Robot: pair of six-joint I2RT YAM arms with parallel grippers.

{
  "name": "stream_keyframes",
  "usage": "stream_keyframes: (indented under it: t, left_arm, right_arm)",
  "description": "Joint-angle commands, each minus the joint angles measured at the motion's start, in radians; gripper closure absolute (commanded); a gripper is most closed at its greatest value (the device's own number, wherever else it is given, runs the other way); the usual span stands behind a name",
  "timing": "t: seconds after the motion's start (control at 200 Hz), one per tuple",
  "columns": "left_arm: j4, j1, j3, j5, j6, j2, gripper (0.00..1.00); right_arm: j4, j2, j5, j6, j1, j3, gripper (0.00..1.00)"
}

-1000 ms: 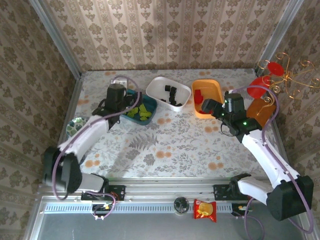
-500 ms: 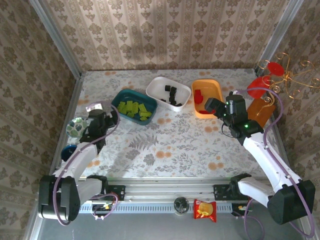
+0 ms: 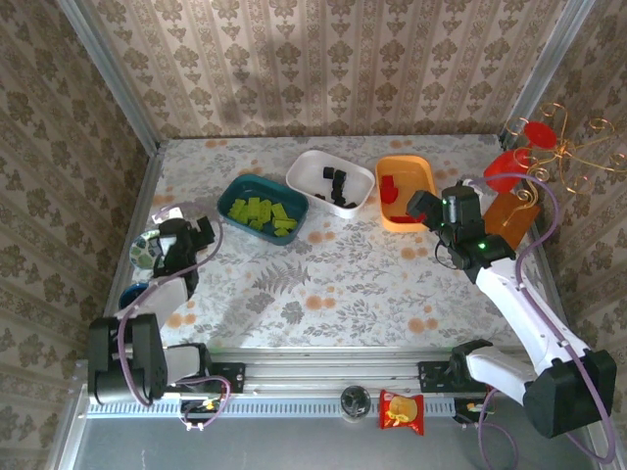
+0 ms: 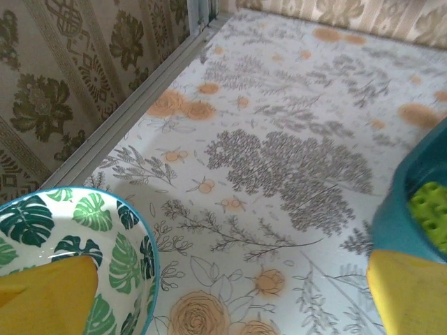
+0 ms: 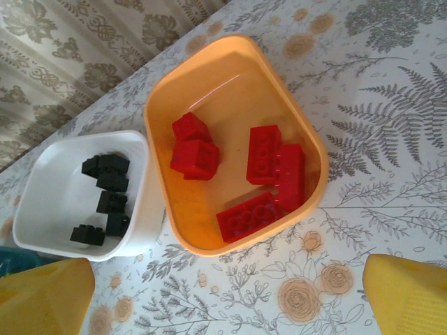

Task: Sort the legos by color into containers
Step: Reset both arms

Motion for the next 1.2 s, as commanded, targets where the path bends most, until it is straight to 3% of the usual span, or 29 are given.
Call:
stream_keyframes:
  t: [0.0,0.18,0.3,0.39,0.47,0.51,0.56,0.61,0.665,0.905,1.05,1.195]
  left_arm:
    - [0.236,0.009,-0.053,0.012,0.089,0.081,0.0]
    - [0.37,0.034,-0.032,0.144,0.153,0.211,0.0]
    - [0.277,0.03,0.031,0.212,0.178,0.235,0.0]
    - [0.339,0.011,0.008,0.272,0.223,0.256,0.0]
    - [0.607,-0.022,-0.085,0.234,0.263,0.337,0.0]
    - [0.507,-0.02,-0.077,0.156,0.206,0.295,0.0]
    - [0.588,-0.03,-0.082,0.123,0.232,0.329,0.0]
    - [0.52,-0.037,-0.069,0.109,0.22,0.308,0.0]
    - [0.57,-0.061,-0.073,0.043,0.246,0.327,0.0]
    - [0.548,-0.066,-0.067,0.056,0.252,0.321,0.0]
    - [0.549,-0.066,-0.067,0.056,0.253,0.322,0.0]
    - [0.549,-0.066,-0.067,0.056,0.253,0.322,0.0]
  right_arm:
    - [0.01,-0.004,0.061,-0.042,-0.01,-0.023,0.0]
    - [0.088,-0.034,0.045,-0.153,-0.018,-0.063,0.0]
    - [0.144,-0.042,0.054,-0.211,-0.022,-0.091,0.0]
    - [0.209,-0.062,0.057,-0.261,-0.024,-0.135,0.0]
    - [0.258,-0.081,0.092,-0.302,-0.028,-0.179,0.0]
    - [0.292,-0.088,0.112,-0.333,-0.03,-0.205,0.0]
    - [0.347,-0.098,0.139,-0.378,-0.036,-0.239,0.0]
    - [0.412,-0.104,0.16,-0.42,-0.047,-0.277,0.0]
    - [0.483,-0.106,0.172,-0.468,-0.068,-0.314,0.0]
    - [0.769,0.0,0.08,-0.577,-0.191,-0.438,0.0]
    - [1.002,0.159,-0.076,-0.609,-0.211,-0.482,0.0]
    - [1.1,0.301,-0.104,-0.637,-0.21,-0.477,0.0]
